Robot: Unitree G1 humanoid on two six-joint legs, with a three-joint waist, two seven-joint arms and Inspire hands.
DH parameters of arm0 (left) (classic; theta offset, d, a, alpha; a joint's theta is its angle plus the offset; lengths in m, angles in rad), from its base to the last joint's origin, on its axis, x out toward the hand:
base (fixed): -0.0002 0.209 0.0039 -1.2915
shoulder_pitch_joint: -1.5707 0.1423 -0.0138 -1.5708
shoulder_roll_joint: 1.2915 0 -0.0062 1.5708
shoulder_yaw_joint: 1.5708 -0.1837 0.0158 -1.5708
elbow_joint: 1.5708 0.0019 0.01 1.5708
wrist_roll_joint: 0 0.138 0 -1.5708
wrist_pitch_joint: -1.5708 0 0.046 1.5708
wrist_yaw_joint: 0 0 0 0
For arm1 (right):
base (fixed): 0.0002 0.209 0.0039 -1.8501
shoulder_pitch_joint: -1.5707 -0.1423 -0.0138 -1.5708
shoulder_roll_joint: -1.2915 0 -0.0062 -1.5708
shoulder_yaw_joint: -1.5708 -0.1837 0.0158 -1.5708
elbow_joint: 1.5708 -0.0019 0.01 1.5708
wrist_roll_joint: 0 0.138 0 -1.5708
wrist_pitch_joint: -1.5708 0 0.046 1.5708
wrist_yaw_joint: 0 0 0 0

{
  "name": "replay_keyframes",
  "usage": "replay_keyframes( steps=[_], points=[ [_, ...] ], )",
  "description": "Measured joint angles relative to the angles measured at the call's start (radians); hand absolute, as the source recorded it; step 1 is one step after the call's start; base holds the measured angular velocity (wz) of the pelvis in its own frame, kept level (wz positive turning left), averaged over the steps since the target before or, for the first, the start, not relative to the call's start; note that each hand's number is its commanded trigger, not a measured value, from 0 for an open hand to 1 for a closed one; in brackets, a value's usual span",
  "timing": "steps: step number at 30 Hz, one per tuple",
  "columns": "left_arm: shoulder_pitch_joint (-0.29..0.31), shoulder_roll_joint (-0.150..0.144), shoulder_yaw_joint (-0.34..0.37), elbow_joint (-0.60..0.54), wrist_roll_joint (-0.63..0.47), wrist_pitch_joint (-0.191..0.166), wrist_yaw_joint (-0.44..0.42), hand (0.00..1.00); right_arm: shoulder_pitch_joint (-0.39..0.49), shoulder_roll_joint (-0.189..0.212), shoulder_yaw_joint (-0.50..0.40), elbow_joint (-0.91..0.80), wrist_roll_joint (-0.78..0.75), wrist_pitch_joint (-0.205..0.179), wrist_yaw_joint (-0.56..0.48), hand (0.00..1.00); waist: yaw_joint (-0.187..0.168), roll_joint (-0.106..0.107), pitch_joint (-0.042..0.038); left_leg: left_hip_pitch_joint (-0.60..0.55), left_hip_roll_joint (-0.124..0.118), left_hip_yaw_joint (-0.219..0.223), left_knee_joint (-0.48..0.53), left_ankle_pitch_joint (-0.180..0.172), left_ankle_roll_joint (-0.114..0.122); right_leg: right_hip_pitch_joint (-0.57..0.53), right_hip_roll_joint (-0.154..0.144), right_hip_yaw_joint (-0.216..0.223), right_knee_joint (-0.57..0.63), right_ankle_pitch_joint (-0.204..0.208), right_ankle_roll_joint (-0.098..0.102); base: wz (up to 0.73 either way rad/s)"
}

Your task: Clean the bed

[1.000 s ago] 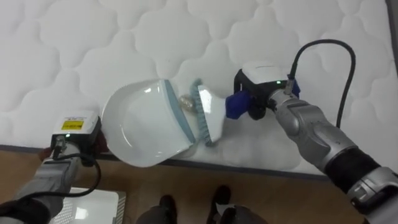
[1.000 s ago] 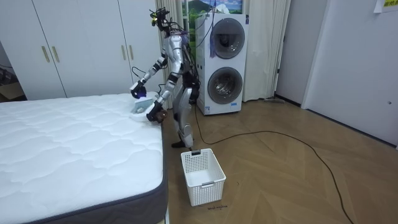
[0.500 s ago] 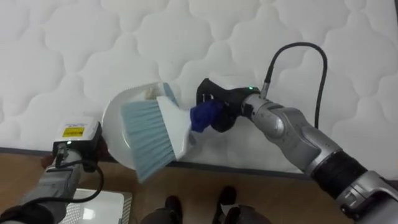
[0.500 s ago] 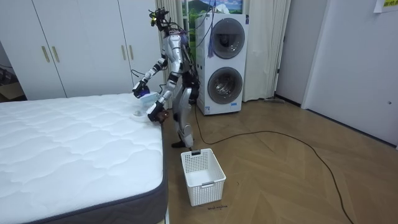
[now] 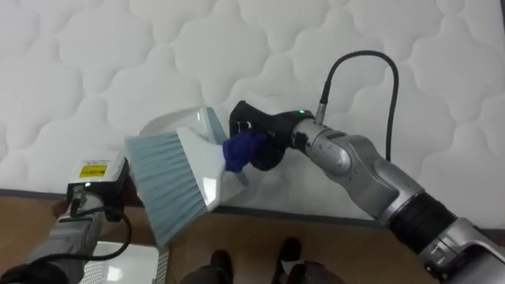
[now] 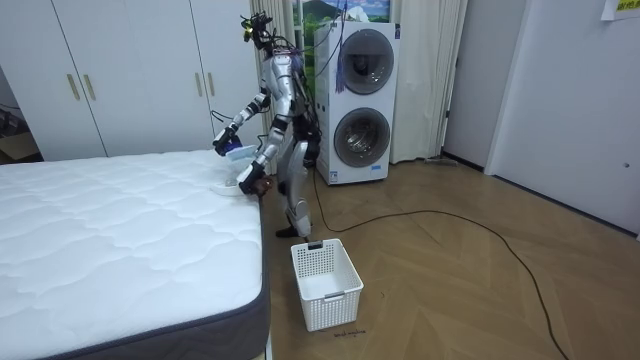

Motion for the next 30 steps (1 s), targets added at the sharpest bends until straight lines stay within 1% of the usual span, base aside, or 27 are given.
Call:
replay_keyframes(
  steps=[3,5,8,9,12,13,14,16,18,19,21,23,25,26,27,28,29,30],
  points=[
    [0.001,-0.006,0.015,0.017,0.000,-0.001,0.003,1.00,0.001,-0.006,-0.001,0.000,0.015,0.000,0.000,1.00,-0.001,0.000,-0.0003,0.000,0.000,0.001,0.001,0.000,0.000,0.001,0.000,-0.001,0.003,-0.002,-0.003,0.00],
    [0.007,-0.010,0.024,0.026,0.002,-0.006,0.021,1.00,0.004,-0.013,-0.002,0.000,0.041,-0.003,-0.006,1.00,-0.001,-0.001,-0.0005,0.002,-0.007,-0.002,0.002,0.000,0.000,0.003,-0.002,-0.001,0.007,-0.004,-0.004,0.02],
    [0.022,-0.025,0.044,0.038,0.001,-0.014,0.041,1.00,0.030,-0.023,-0.024,0.000,0.045,-0.015,-0.029,1.00,-0.002,-0.001,-0.0005,0.013,-0.010,-0.003,0.003,0.000,0.000,0.011,-0.005,0.003,0.012,-0.007,-0.003,0.00],
    [0.027,-0.030,0.052,0.039,0.001,-0.014,0.044,1.00,0.043,-0.026,-0.039,0.000,0.047,-0.023,-0.038,1.00,-0.003,-0.001,-0.0006,0.016,-0.010,-0.005,0.004,0.000,0.000,0.014,-0.004,0.003,0.011,-0.007,-0.003,0.00],
    [0.040,-0.032,0.064,0.040,-0.007,-0.021,0.058,1.00,0.061,-0.037,-0.065,0.004,0.085,-0.037,-0.066,1.00,-0.012,-0.001,-0.0006,0.021,-0.009,-0.009,0.005,0.000,0.000,0.026,-0.003,0.001,0.001,-0.007,-0.002,0.01],
    [0.042,-0.034,0.068,0.043,-0.010,-0.023,0.060,1.00,0.065,-0.045,-0.079,0.019,0.122,-0.054,-0.084,1.00,-0.013,-0.003,0.0000,0.030,-0.009,-0.009,0.000,0.000,0.000,0.034,-0.003,0.000,-0.003,-0.007,-0.001,0.04],
    [0.042,-0.036,0.069,0.047,-0.012,-0.027,0.060,1.00,0.065,-0.048,-0.085,0.032,0.143,-0.062,-0.098,1.00,-0.013,-0.004,0.0000,0.035,-0.009,-0.009,-0.003,0.000,0.000,0.039,-0.003,0.000,-0.004,-0.007,-0.001,0.04],
    [0.044,-0.037,0.074,0.049,-0.013,-0.043,0.061,1.00,0.072,-0.047,-0.130,0.091,0.198,-0.086,-0.153,1.00,-0.019,-0.007,-0.0001,0.055,-0.010,-0.011,-0.015,0.000,0.000,0.056,-0.004,0.002,-0.012,-0.008,0.003,0.04],
    [0.047,-0.037,0.084,0.048,-0.013,-0.051,0.067,1.00,0.086,-0.048,-0.175,0.119,0.222,-0.089,-0.185,1.00,-0.026,-0.010,-0.0007,0.070,-0.011,-0.010,-0.026,0.001,0.001,0.071,-0.004,0.001,-0.020,-0.007,0.006,0.02],
    [0.049,-0.037,0.102,0.047,-0.013,-0.056,0.074,1.00,0.099,-0.049,-0.210,0.120,0.241,-0.091,-0.209,1.00,-0.030,-0.015,-0.0027,0.072,-0.012,-0.009,-0.031,0.002,0.002,0.072,-0.004,0.001,-0.024,-0.006,0.008,0.00],
    [0.048,-0.038,0.134,0.045,-0.013,-0.059,0.087,1.00,0.105,-0.050,-0.256,0.128,0.281,-0.092,-0.246,1.00,-0.038,-0.021,-0.0031,0.073,-0.012,-0.010,-0.032,0.002,0.003,0.076,-0.002,0.000,-0.026,-0.002,0.009,-0.04],
    [0.050,-0.044,0.155,0.045,-0.011,-0.061,0.089,1.00,0.120,-0.050,-0.303,0.147,0.312,-0.094,-0.274,1.00,-0.051,-0.021,-0.0029,0.099,-0.010,-0.013,-0.033,0.003,0.003,0.109,0.003,-0.006,-0.045,0.001,0.012,0.01],
    [0.053,-0.044,0.190,0.039,-0.007,-0.065,0.106,1.00,0.141,-0.051,-0.378,0.146,0.318,-0.100,-0.314,1.00,-0.068,-0.022,-0.0043,0.131,-0.010,-0.017,-0.048,0.003,0.003,0.148,0.007,-0.012,-0.070,0.004,0.019,0.03],
    [0.054,-0.043,0.198,0.033,-0.006,-0.064,0.111,1.00,0.145,-0.051,-0.397,0.145,0.322,-0.101,-0.327,0.78,-0.071,-0.023,-0.0047,0.136,-0.010,-0.016,-0.052,0.003,0.003,0.154,0.009,-0.012,-0.077,0.006,0.022,0.00],
    [0.066,-0.042,0.219,0.013,0.002,-0.060,0.120,1.00,0.155,-0.051,-0.430,0.139,0.346,-0.107,-0.355,0.51,-0.081,-0.024,-0.0059,0.150,-0.011,-0.016,-0.059,0.003,0.003,0.167,0.009,-0.011,-0.082,0.006,0.024,0.00],
    [0.086,-0.040,0.238,-0.014,0.005,-0.055,0.128,1.00,0.168,-0.052,-0.457,0.133,0.358,-0.109,-0.383,0.00,-0.085,-0.024,-0.0069,0.173,-0.012,-0.017,-0.071,0.003,0.003,0.191,0.013,-0.011,-0.097,0.009,0.028,0.00],
    [0.095,-0.042,0.246,-0.028,0.005,-0.054,0.130,1.00,0.178,-0.055,-0.474,0.127,0.366,-0.109,-0.393,0.00,-0.085,-0.022,-0.0095,0.182,-0.011,-0.017,-0.075,0.003,0.003,0.202,0.015,-0.012,-0.104,0.009,0.029,0.00],
    [0.115,-0.042,0.258,-0.061,0.005,-0.052,0.134,1.00,0.200,-0.066,-0.497,0.113,0.391,-0.109,-0.418,0.00,-0.084,-0.020,-0.0140,0.205,-0.012,-0.017,-0.088,0.003,0.003,0.225,0.018,-0.014,-0.118,0.011,0.031,0.00]
  ],
)
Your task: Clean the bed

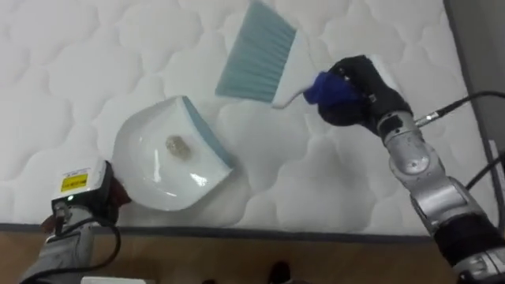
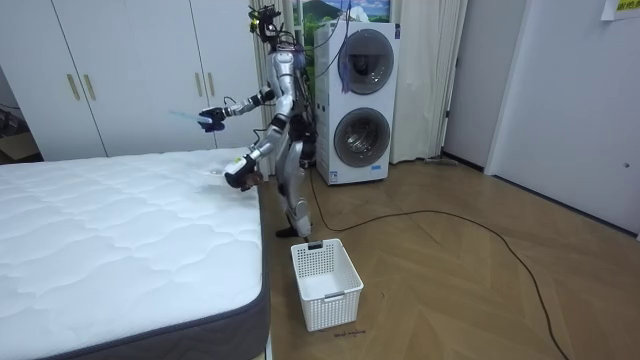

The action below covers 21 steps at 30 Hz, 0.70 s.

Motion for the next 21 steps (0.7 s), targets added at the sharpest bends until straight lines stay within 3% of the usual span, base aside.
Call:
replay_keyframes(
  steps=[4,7,10,14,21],
  points=[
    [0.064,-0.010,0.051,-0.065,0.000,0.006,0.011,1.00,0.083,-0.008,-0.071,-0.053,0.095,-0.001,-0.056,0.00,-0.002,0.021,-0.0268,0.082,-0.004,0.001,-0.054,0.000,0.000,0.082,0.007,-0.008,-0.042,0.003,0.011,0.00],
    [0.125,-0.021,0.107,-0.142,0.007,0.016,0.011,1.00,0.113,-0.008,-0.109,-0.053,0.139,0.000,-0.072,0.00,-0.001,0.038,-0.0403,0.145,-0.007,0.000,-0.096,0.005,-0.003,0.146,0.017,-0.009,-0.083,0.008,0.018,0.00],
    [0.180,-0.022,0.136,-0.234,0.007,0.023,0.012,1.00,0.125,-0.013,-0.140,-0.053,0.162,0.002,-0.090,0.00,-0.004,0.046,-0.0451,0.200,-0.021,-0.012,-0.144,0.021,-0.005,0.193,0.014,-0.012,-0.100,0.005,0.025,0.12],
    [0.206,-0.022,0.147,-0.287,0.005,0.025,0.004,1.00,0.169,-0.019,-0.148,-0.083,0.211,0.003,-0.115,0.00,-0.008,0.047,-0.0463,0.250,-0.029,-0.052,-0.179,0.033,-0.008,0.267,0.017,-0.029,-0.132,0.000,0.035,0.35],
    [0.244,-0.021,0.176,-0.463,-0.009,0.007,-0.015,1.00,0.213,-0.023,-0.218,-0.147,0.225,0.003,-0.174,0.00,-0.044,0.043,-0.0491,0.267,-0.072,-0.195,-0.191,0.053,0.000,0.360,0.016,0.018,-0.158,-0.031,0.076,0.67]
  ],
)
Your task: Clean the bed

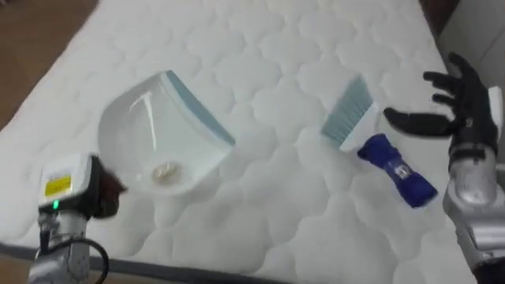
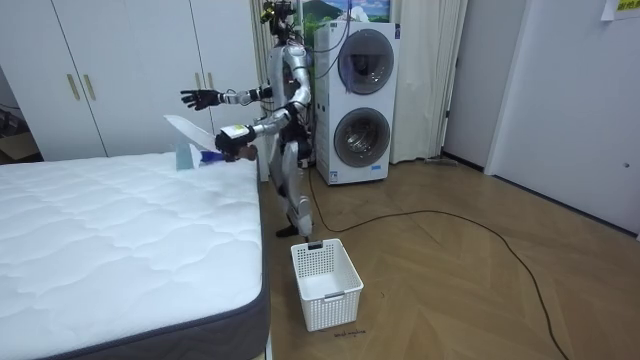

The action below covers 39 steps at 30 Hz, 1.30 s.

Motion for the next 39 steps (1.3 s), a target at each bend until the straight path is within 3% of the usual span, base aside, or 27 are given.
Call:
replay_keyframes(
  steps=[3,8,10,12,15,17,18,19,20,21,23,24,25,26,27,28,29,30,32,36,39],
  points=[
    [0.045,-0.001,0.035,-0.030,0.003,-0.007,0.000,1.00,0.026,0.000,-0.003,-0.036,0.004,0.000,-0.007,0.00,0.017,-0.011,-0.0044,0.013,-0.002,-0.024,0.002,0.003,-0.003,0.020,0.003,0.007,-0.008,-0.005,0.003,0.29],
    [0.140,-0.012,0.103,-0.081,0.005,-0.003,-0.019,1.00,0.026,0.000,-0.007,-0.073,0.004,0.000,-0.007,0.00,0.030,-0.035,-0.0037,0.020,-0.006,-0.082,0.003,0.007,-0.010,0.062,0.014,0.026,-0.032,-0.008,0.007,0.32],
    [0.163,-0.017,0.110,-0.111,0.009,-0.003,-0.021,1.00,0.031,-0.001,-0.010,-0.074,0.002,0.000,-0.007,0.00,0.057,-0.052,-0.0012,0.013,-0.015,-0.117,0.004,0.011,-0.017,0.082,0.021,0.024,-0.049,-0.009,0.005,0.43],
    [0.163,-0.048,0.127,-0.112,0.036,-0.002,-0.024,1.00,0.052,0.000,-0.020,-0.093,0.001,0.000,-0.008,0.00,0.077,-0.056,-0.0017,-0.001,-0.016,-0.136,0.011,0.012,-0.020,0.097,0.027,0.019,-0.064,-0.009,0.005,0.57],
    [0.166,-0.084,0.148,-0.122,0.031,-0.001,-0.034,1.00,0.057,0.000,-0.035,-0.096,0.000,0.000,-0.015,0.00,0.092,-0.050,0.0030,-0.037,-0.018,-0.168,0.045,0.016,-0.030,0.122,0.034,-0.055,-0.081,-0.010,0.003,0.80],
    [0.162,-0.090,0.147,-0.129,0.025,-0.007,-0.036,1.00,0.057,-0.001,-0.043,-0.096,0.001,0.000,-0.039,0.00,0.086,-0.044,0.0067,-0.073,-0.012,-0.135,0.074,0.023,-0.033,0.135,0.035,-0.100,-0.080,-0.019,-0.003,1.20],
    [0.160,-0.090,0.147,-0.129,0.024,-0.013,-0.037,1.00,0.057,-0.001,-0.042,-0.096,0.001,0.000,-0.048,0.00,0.069,-0.043,0.0076,-0.098,-0.001,-0.076,0.097,0.028,-0.028,0.149,0.034,-0.118,-0.080,-0.036,-0.004,1.41],
    [0.160,-0.090,0.147,-0.129,0.024,-0.020,-0.038,1.00,0.060,-0.001,-0.042,-0.096,0.001,0.000,-0.053,0.00,0.064,-0.044,0.0081,-0.118,0.020,0.008,0.115,0.034,-0.020,0.161,0.034,-0.115,-0.078,-0.053,-0.005,1.42],
    [0.160,-0.091,0.147,-0.128,0.024,-0.021,-0.039,1.00,0.060,-0.001,-0.043,-0.096,0.002,0.000,-0.053,0.00,0.062,-0.043,0.0080,-0.124,0.032,0.054,0.121,0.040,-0.015,0.163,0.036,-0.116,-0.077,-0.060,-0.007,1.27],
    [0.159,-0.093,0.147,-0.128,0.024,-0.023,-0.039,1.00,0.060,-0.001,-0.043,-0.096,0.001,-0.002,-0.053,0.00,0.062,-0.043,0.0098,-0.134,0.049,0.129,0.118,0.058,-0.005,0.165,0.036,-0.125,-0.074,-0.071,-0.010,1.12],
    [0.159,-0.103,0.148,-0.127,0.023,-0.023,-0.040,1.00,0.060,-0.001,-0.043,-0.097,-0.004,-0.002,-0.053,0.00,0.071,-0.042,0.0106,-0.140,0.053,0.187,0.093,0.095,0.007,0.160,0.033,-0.161,-0.077,-0.081,-0.014,1.01],
    [0.158,-0.108,0.152,-0.127,0.022,-0.024,-0.040,1.00,0.060,-0.001,-0.044,-0.098,-0.023,-0.002,-0.053,0.00,0.073,-0.041,0.0117,-0.150,0.055,0.221,0.077,0.117,0.012,0.156,0.021,-0.210,-0.075,-0.089,-0.017,1.07],
    [0.158,-0.109,0.155,-0.127,0.019,-0.024,-0.040,1.00,0.060,-0.001,-0.048,-0.098,-0.048,-0.002,-0.054,0.00,0.066,-0.041,0.0115,-0.163,0.073,0.280,0.085,0.123,0.019,0.156,0.010,-0.289,-0.070,-0.097,-0.020,1.14],
    [0.158,-0.109,0.156,-0.127,0.012,-0.024,-0.041,1.00,0.060,-0.001,-0.049,-0.098,-0.050,-0.002,-0.056,0.00,0.062,-0.043,0.0125,-0.171,0.088,0.321,0.120,0.110,0.028,0.158,0.003,-0.326,-0.062,-0.103,-0.017,1.03],
    [0.159,-0.109,0.160,-0.127,0.001,-0.020,-0.047,1.00,0.062,0.000,-0.049,-0.102,-0.052,-0.001,-0.057,0.00,0.065,-0.046,0.0134,-0.170,0.127,0.388,0.213,0.046,0.025,0.167,-0.005,-0.392,-0.047,-0.114,-0.009,0.92],
    [0.155,-0.110,0.165,-0.127,0.002,-0.016,-0.057,1.00,0.062,0.000,-0.049,-0.121,-0.053,0.000,-0.063,0.00,0.061,-0.039,0.0144,-0.177,0.154,0.419,0.254,0.006,0.007,0.179,-0.003,-0.442,-0.021,-0.132,-0.001,0.91],
    [0.151,-0.111,0.165,-0.127,0.002,-0.014,-0.061,1.00,0.062,0.001,-0.049,-0.133,-0.053,0.000,-0.067,0.00,0.060,-0.034,0.0186,-0.182,0.153,0.424,0.247,0.000,0.017,0.185,0.000,-0.457,-0.001,-0.140,0.004,1.08],
    [0.144,-0.112,0.163,-0.126,0.005,-0.010,-0.063,1.00,0.063,0.001,-0.049,-0.139,-0.053,-0.003,-0.070,0.00,0.048,-0.042,0.0199,-0.187,0.137,0.414,0.229,0.003,0.034,0.183,-0.005,-0.468,0.022,-0.156,0.011,1.09],
    [0.139,-0.116,0.154,-0.126,0.005,-0.009,-0.062,1.00,0.063,0.000,-0.053,-0.139,-0.053,-0.003,-0.071,0.00,0.042,-0.046,0.0177,-0.191,0.109,0.391,0.196,0.021,0.050,0.174,-0.005,-0.444,0.020,-0.157,0.011,0.87],
    [0.140,-0.128,0.148,-0.126,-0.021,-0.010,-0.061,1.00,0.081,0.004,-0.024,-0.139,-0.056,-0.003,-0.070,0.00,0.092,-0.040,0.0145,-0.175,0.056,0.388,0.111,0.073,0.055,0.184,-0.012,-0.469,0.003,-0.155,0.013,0.31],
    [0.140,-0.131,0.149,-0.127,-0.020,-0.027,-0.060,1.00,0.080,0.007,-0.006,-0.139,-0.058,-0.003,-0.070,0.00,0.132,-0.037,0.0118,-0.165,0.035,0.385,0.061,0.095,0.056,0.181,-0.020,-0.486,0.014,-0.153,0.014,0.22]
  ],
)
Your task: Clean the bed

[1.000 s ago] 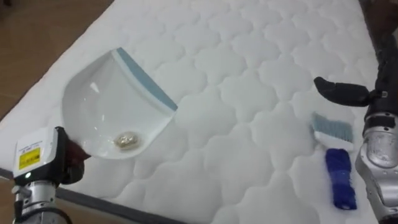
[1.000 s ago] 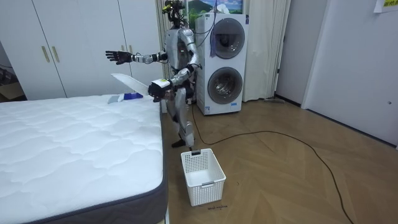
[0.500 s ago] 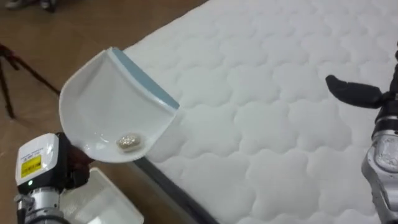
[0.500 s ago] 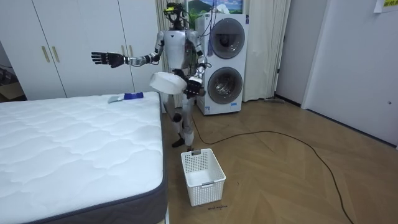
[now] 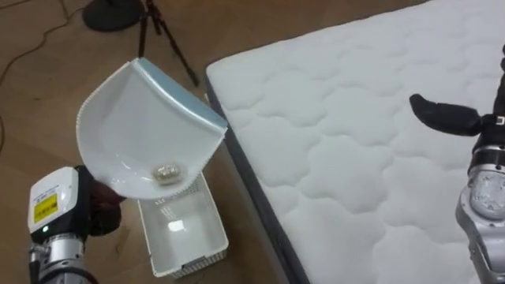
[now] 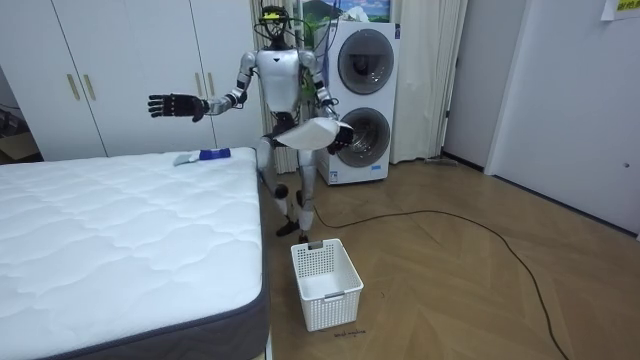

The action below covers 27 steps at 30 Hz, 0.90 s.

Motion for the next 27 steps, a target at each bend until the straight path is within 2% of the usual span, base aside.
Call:
replay_keyframes(
  steps=[2,3,4,5,6,7,8,10,11,12,13,14,15,16,17,18,19,20,21,22,24,27],
  points=[
    [-0.004,0.000,0.000,-0.001,0.008,-0.002,0.000,1.00,-0.004,0.000,0.019,0.000,-0.003,0.000,0.000,0.00,-0.001,0.003,-0.0021,0.001,-0.019,-0.039,-0.031,0.017,0.004,-0.007,-0.007,-0.009,0.030,0.002,0.000,0.48],
    [-0.011,-0.001,-0.002,-0.001,0.011,-0.009,0.000,1.00,-0.004,0.000,0.020,0.000,-0.013,0.000,0.000,0.00,-0.001,0.007,-0.0040,0.002,-0.033,-0.079,-0.055,0.033,0.007,-0.033,-0.019,0.016,0.096,0.003,-0.002,0.72],
    [-0.021,-0.005,-0.003,-0.001,0.010,-0.014,0.000,1.00,-0.004,0.001,0.018,0.000,-0.023,-0.001,-0.003,0.00,-0.012,0.019,-0.0048,0.003,-0.035,-0.147,-0.074,0.052,0.010,-0.083,-0.022,0.096,0.161,-0.005,-0.026,0.68],
    [-0.027,-0.008,-0.003,-0.001,0.007,-0.015,0.002,1.00,-0.007,0.003,0.018,-0.001,-0.026,-0.002,-0.005,0.00,-0.012,0.027,-0.0036,-0.002,-0.038,-0.188,-0.087,0.057,0.015,-0.112,-0.004,0.173,0.154,-0.016,-0.040,0.54],
    [-0.032,-0.008,-0.003,-0.002,0.003,-0.014,0.007,1.00,-0.016,0.005,0.027,-0.002,-0.039,-0.002,-0.008,0.00,-0.010,0.042,-0.0012,-0.010,-0.046,-0.265,-0.111,0.074,0.012,-0.167,0.040,0.285,0.127,-0.027,-0.055,0.49],
    [-0.036,-0.004,-0.004,-0.002,-0.005,-0.015,0.007,1.00,-0.015,0.006,0.046,-0.002,-0.048,-0.002,-0.019,0.00,-0.021,0.046,-0.0025,-0.011,-0.069,-0.353,-0.131,0.098,0.011,-0.206,0.058,0.354,0.096,-0.025,-0.059,0.57],
    [-0.039,-0.002,-0.006,-0.001,-0.016,-0.014,0.007,1.00,-0.015,0.006,0.055,-0.002,-0.049,-0.002,-0.024,0.00,-0.031,0.047,-0.0022,-0.011,-0.082,-0.400,-0.135,0.108,0.012,-0.225,0.063,0.383,0.081,-0.022,-0.058,0.83],
    [-0.063,-0.002,-0.017,-0.001,-0.027,-0.017,0.007,1.00,-0.007,0.006,0.066,-0.002,-0.043,-0.001,-0.051,0.00,-0.050,0.046,-0.0008,-0.011,-0.125,-0.561,-0.131,0.131,0.003,-0.283,0.081,0.510,0.043,0.032,-0.047,1.01],
    [-0.068,-0.002,-0.021,-0.001,-0.030,-0.018,0.007,1.00,-0.006,0.006,0.066,-0.002,-0.041,-0.001,-0.056,0.00,-0.059,0.046,-0.0009,-0.011,-0.137,-0.598,-0.126,0.133,0.002,-0.291,0.085,0.535,0.032,0.053,-0.043,1.18],
    [-0.075,0.001,-0.028,-0.001,-0.032,-0.025,0.007,1.00,-0.005,0.006,0.064,-0.002,-0.037,-0.001,-0.059,0.00,-0.073,0.037,-0.0008,-0.012,-0.161,-0.648,-0.117,0.138,-0.005,-0.295,0.089,0.574,0.033,0.083,-0.041,1.23],
    [-0.078,0.003,-0.031,-0.001,-0.032,-0.038,0.007,1.00,-0.004,0.004,0.063,-0.002,-0.036,-0.001,-0.059,0.00,-0.077,0.023,-0.0018,-0.020,-0.176,-0.645,-0.107,0.146,-0.018,-0.292,0.076,0.553,0.036,0.107,-0.053,1.18],
    [-0.079,0.003,-0.033,-0.001,-0.033,-0.044,0.007,1.00,-0.003,0.002,0.063,-0.002,-0.037,-0.001,-0.058,0.00,-0.080,0.014,-0.0009,-0.029,-0.168,-0.606,-0.091,0.142,-0.017,-0.291,0.050,0.504,0.038,0.120,-0.055,0.99],
    [-0.079,0.004,-0.043,0.001,-0.039,-0.055,0.006,1.00,0.005,0.000,0.061,-0.002,-0.038,-0.002,-0.051,0.00,-0.081,0.008,0.0010,-0.047,-0.114,-0.460,0.007,0.068,-0.023,-0.281,0.018,0.428,0.050,0.123,-0.049,0.65],
    [-0.077,0.005,-0.052,0.007,-0.056,-0.060,0.001,1.00,0.024,0.003,0.065,-0.002,-0.035,-0.002,-0.034,0.00,-0.054,0.005,0.0026,-0.045,-0.059,-0.374,0.078,-0.014,-0.040,-0.271,0.014,0.418,0.053,0.118,-0.041,0.50],
    [-0.077,0.005,-0.054,0.009,-0.062,-0.061,0.001,1.00,0.028,0.005,0.067,-0.001,-0.035,-0.001,-0.021,0.00,-0.048,0.005,0.0052,-0.048,-0.046,-0.353,0.091,-0.032,-0.050,-0.267,0.013,0.414,0.057,0.116,-0.037,0.32],
    [-0.077,0.009,-0.054,0.016,-0.071,-0.059,0.000,1.00,0.035,0.006,0.082,-0.001,-0.038,0.000,0.007,0.00,-0.039,0.009,0.0096,-0.055,-0.057,-0.381,0.099,-0.049,-0.047,-0.262,0.022,0.427,0.056,0.113,-0.032,0.46],
    [-0.077,0.018,-0.054,0.019,-0.073,-0.055,0.000,1.00,0.040,0.006,0.094,-0.001,-0.041,0.001,0.042,0.00,-0.042,0.002,0.0076,-0.061,-0.077,-0.418,0.094,-0.048,-0.048,-0.262,0.036,0.457,0.039,0.116,-0.031,0.56],
    [-0.077,0.022,-0.053,0.019,-0.073,-0.055,0.000,1.00,0.040,0.006,0.095,-0.001,-0.043,0.001,0.057,0.00,-0.044,-0.001,0.0075,-0.064,-0.088,-0.434,0.091,-0.046,-0.048,-0.261,0.043,0.474,0.029,0.121,-0.026,0.66],
    [-0.077,0.025,-0.054,0.019,-0.072,-0.055,-0.002,1.00,0.040,0.006,0.094,0.000,-0.046,0.001,0.075,0.00,-0.043,-0.005,0.0060,-0.064,-0.102,-0.447,0.078,-0.037,-0.036,-0.259,0.053,0.505,0.016,0.126,-0.023,0.53],
    [-0.077,0.028,-0.054,0.019,-0.072,-0.054,-0.002,1.00,0.039,0.006,0.094,0.000,-0.055,0.001,0.085,0.00,-0.035,-0.004,0.0065,-0.066,-0.110,-0.460,0.077,-0.036,-0.020,-0.257,0.064,0.518,0.011,0.136,-0.024,0.43],
    [-0.077,0.040,-0.055,0.019,-0.072,-0.054,-0.006,1.00,0.040,0.015,0.097,0.010,-0.060,0.000,0.097,0.00,-0.029,-0.002,0.0076,-0.065,-0.118,-0.485,0.077,-0.032,0.009,-0.251,0.067,0.525,0.017,0.137,-0.023,0.38],
    [-0.077,0.076,-0.065,0.038,-0.073,-0.054,-0.006,1.00,0.051,0.021,0.105,0.021,-0.059,-0.001,0.105,0.00,-0.030,0.006,0.0128,-0.061,-0.122,-0.518,0.071,-0.032,0.010,-0.284,0.071,0.562,0.028,0.140,-0.016,0.36]
  ],
)
